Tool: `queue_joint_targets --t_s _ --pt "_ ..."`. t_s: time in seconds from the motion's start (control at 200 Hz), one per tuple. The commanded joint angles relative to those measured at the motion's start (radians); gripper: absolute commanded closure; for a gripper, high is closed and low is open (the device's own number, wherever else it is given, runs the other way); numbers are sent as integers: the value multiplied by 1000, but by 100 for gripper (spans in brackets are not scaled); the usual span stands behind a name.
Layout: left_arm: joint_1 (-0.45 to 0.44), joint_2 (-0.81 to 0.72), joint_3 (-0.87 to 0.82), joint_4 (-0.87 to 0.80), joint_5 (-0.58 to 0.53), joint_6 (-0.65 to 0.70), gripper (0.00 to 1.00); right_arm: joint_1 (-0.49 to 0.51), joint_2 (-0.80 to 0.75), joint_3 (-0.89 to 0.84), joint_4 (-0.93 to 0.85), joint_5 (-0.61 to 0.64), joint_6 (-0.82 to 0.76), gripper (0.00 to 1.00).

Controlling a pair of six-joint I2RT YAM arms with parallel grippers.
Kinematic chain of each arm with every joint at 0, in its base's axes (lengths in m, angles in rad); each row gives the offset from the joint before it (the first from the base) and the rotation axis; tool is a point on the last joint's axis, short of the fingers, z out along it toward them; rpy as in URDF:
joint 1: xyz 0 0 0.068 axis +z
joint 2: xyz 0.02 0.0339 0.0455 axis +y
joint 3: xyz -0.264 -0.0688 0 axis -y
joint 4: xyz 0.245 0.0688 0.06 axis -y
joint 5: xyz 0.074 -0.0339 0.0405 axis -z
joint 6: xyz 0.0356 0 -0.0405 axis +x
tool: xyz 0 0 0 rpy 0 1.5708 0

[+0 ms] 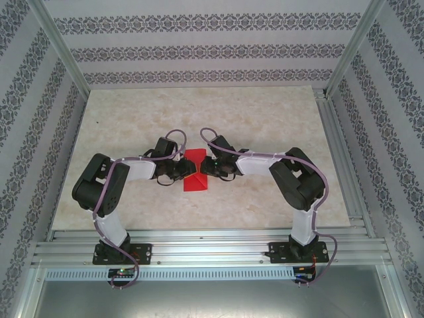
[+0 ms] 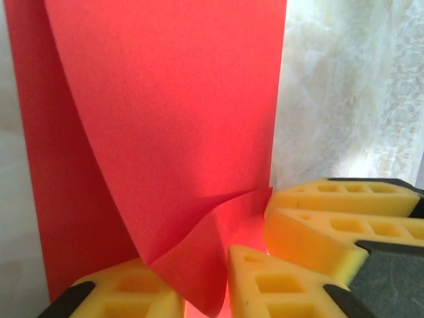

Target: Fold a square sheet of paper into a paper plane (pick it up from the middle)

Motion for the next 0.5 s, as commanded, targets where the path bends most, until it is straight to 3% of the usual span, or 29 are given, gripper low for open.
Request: queue_joint_targets --t_s 0.0,0.235,0.495 --pt "-11 -38 -21 72 -19 1 82 -19 -74 -13 35 -21 7 75" --pt "-11 -118 -11 -35 -95 73 93 -37 -255 -93 17 73 2 64" --pt "-17 -416 115 -550 -387 303 94 -82 -514 -230 -50 255 -19 36"
